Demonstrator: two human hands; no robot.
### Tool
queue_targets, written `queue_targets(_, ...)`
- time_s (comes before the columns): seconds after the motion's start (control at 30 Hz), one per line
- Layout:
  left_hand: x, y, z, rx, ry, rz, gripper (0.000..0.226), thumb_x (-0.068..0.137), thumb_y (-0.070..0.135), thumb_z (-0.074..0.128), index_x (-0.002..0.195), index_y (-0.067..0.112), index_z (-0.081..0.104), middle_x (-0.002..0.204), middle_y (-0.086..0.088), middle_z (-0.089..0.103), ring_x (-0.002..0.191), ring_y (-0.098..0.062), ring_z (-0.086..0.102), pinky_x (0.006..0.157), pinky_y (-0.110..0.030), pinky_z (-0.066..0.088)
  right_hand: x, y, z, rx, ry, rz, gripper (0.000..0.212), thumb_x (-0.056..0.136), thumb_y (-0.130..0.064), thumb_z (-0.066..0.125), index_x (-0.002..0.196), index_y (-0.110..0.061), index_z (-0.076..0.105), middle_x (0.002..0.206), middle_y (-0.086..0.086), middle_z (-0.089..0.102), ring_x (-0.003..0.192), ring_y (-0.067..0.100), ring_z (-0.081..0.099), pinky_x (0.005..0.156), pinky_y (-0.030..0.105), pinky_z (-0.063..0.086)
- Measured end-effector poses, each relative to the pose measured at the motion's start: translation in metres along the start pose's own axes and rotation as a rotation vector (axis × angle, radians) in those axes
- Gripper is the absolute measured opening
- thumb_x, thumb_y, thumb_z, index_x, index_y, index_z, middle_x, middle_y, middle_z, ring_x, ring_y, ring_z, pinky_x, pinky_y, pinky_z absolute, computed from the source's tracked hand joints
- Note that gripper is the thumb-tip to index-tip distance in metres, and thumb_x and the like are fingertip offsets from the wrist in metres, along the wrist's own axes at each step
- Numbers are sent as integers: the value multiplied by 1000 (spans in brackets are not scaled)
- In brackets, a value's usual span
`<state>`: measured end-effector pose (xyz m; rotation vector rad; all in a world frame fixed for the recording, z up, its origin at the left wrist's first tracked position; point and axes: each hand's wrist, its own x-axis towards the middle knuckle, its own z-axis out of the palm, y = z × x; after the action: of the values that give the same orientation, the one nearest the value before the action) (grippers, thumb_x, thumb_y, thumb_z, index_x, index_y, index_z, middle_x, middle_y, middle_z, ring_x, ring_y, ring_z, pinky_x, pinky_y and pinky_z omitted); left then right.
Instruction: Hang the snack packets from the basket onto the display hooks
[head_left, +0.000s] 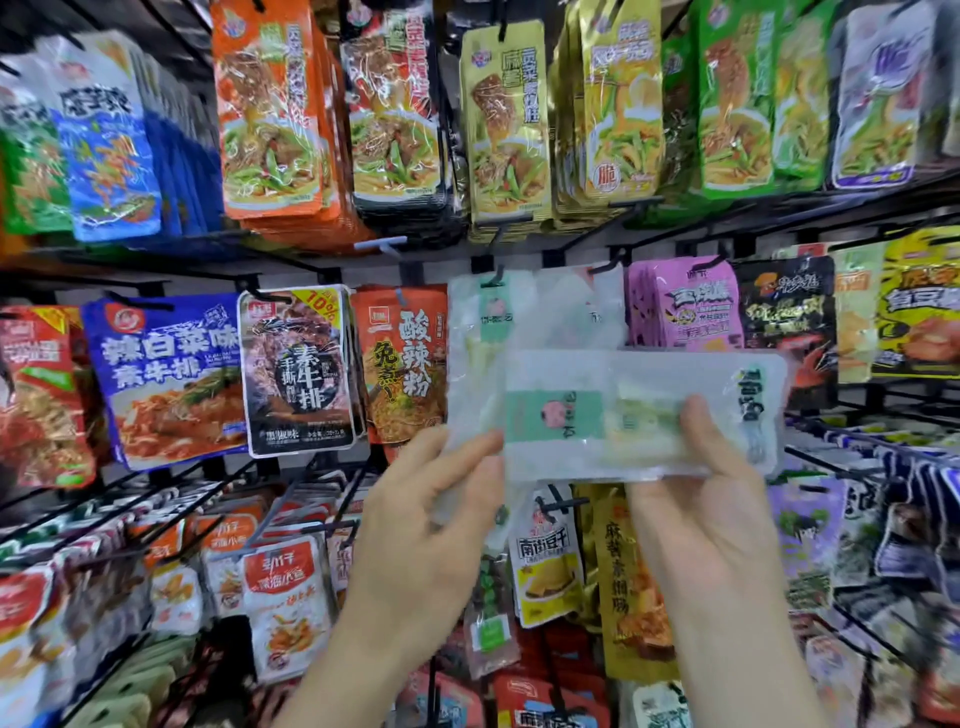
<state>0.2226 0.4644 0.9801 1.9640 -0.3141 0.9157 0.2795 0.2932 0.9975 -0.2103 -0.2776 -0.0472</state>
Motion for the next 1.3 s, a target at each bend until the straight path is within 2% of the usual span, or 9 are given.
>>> queue_targets(0.13, -1, 15, 10, -125, 81, -38, 21, 80, 56, 65, 86, 40, 76, 98, 15, 70, 92, -4, 65, 80, -36, 55, -14, 18, 5, 123, -63, 40, 77, 55, -7, 78, 129, -9, 59, 123, 13, 67, 116, 28, 63, 101, 53, 45)
queue_targets(0.23, 7, 21, -3, -224, 147, -80, 15, 81, 35, 64, 76, 30, 77, 86, 8, 74, 77, -9, 69, 69, -37, 57, -17, 11, -5, 61, -45, -7, 57, 66, -11, 71, 122, -14, 61, 122, 10, 67, 113, 26, 64, 91, 49, 52)
queue_targets(0.4, 30, 19, -42, 68, 47, 98, 31, 77, 41, 70, 68, 12, 71, 70, -5, 67, 69, -27, 63, 66, -45, 52, -18, -33, -14, -855, 19, -638, 55, 68, -27, 75, 114, -37, 47, 113, -2, 64, 102, 14, 65, 87, 30, 50)
queue_targets(0.53, 40, 32, -36, 306, -14, 244, 22, 75, 40, 65, 57, 29, 59, 60, 16, 57, 60, -2, 53, 57, -15, 37, -25, -16, 19, -1286, -449, -395, 60, 67, -33, 75, 120, -43, 49, 105, -4, 70, 87, 7, 66, 79, 24, 54)
queue_targets(0.67, 42, 28, -29, 212, 63, 185, 29, 82, 36, 74, 58, 26, 63, 57, 16, 59, 58, -5, 54, 57, -23, 39, -20, 11, 19, -1220, -486, -260, 52, 77, -29, 79, 116, -44, 46, 91, 22, 70, 80, 39, 68, 72, 59, 54)
queue_targets(0.8, 48, 35, -30, 230, 211, 108, 24, 68, 44, 79, 54, 28, 66, 59, 17, 63, 55, -3, 56, 58, -23, 46, -11, 20, 20, -1165, -502, -405, 41, 82, -26, 73, 110, -41, 47, 59, 7, 53, 52, 21, 46, 50, 33, 39)
queue_targets(1.0, 45, 48, -74, 564, 257, 75, 25, 65, 32, 85, 75, 43, 65, 60, 20, 59, 53, -1, 52, 53, -24, 42, 27, 10, 51, -1205, -444, -557, 13, 88, -14, 70, 98, -23, 71, 66, -15, 58, 46, 1, 39, 46, 16, 35)
queue_targets(1.1, 36, 42, -88, 775, 74, 101, 57, 67, 19, 85, 106, 54, 64, 76, 27, 63, 60, 6, 48, 59, -15, 42, 44, 20, 67, -1310, -451, -559, 24, 88, -17, 70, 111, -24, 73, 99, -14, 70, 74, 0, 62, 70, 16, 48)
queue_targets(1.3, 39, 30, -99, 771, 42, 288, 22, 69, 10, 62, 70, 26, 78, 71, 21, 66, 59, 3, 59, 57, -17, 53, 64, 37, 73, -1409, -437, -599, 30, 92, -17, 66, 121, -20, 68, 104, -8, 68, 90, 18, 65, 81, 24, 53)
